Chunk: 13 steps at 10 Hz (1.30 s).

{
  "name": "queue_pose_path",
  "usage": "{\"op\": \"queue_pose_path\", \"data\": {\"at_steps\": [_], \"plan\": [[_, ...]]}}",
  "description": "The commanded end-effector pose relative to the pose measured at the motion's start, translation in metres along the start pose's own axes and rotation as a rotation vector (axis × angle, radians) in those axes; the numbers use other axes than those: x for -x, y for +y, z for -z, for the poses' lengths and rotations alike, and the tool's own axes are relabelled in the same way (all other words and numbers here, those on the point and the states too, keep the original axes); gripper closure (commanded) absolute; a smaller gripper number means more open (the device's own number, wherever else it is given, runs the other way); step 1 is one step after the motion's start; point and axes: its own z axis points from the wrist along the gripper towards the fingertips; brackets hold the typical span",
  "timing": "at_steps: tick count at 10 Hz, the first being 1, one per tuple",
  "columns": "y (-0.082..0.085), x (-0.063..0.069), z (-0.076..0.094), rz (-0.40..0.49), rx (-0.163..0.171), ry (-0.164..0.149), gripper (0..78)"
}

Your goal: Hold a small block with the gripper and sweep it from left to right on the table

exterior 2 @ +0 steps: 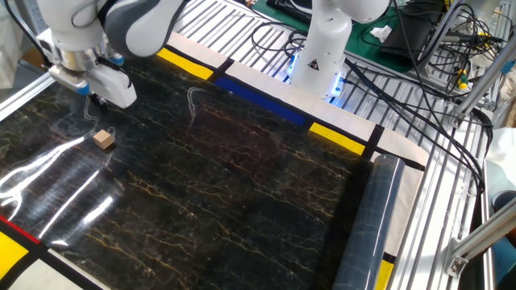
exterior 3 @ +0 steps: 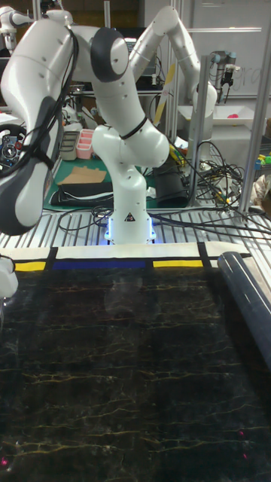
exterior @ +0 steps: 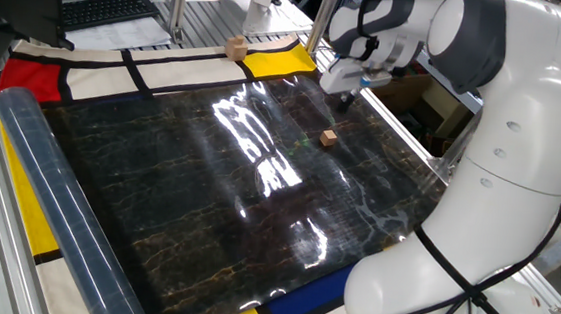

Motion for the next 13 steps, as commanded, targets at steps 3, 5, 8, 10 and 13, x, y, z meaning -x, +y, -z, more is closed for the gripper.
{"op": "queue_pose_path", "data": {"at_steps": [3, 5, 8, 10, 13], "plan": [[-0.0023, -0.0007, -0.0065, 0.010, 0.001, -0.017, 77.6], [-0.0027, -0.0003, -0.0126, 0.000, 0.001, -0.019, 77.6], [-0.0027, -0.0003, -0.0126, -0.031, 0.057, 0.005, 77.6], [-0.0027, -0.0003, -0.0126, -0.040, 0.032, 0.008, 77.6], [-0.0027, -0.0003, -0.0126, -0.016, 0.031, 0.021, 77.6]]}}
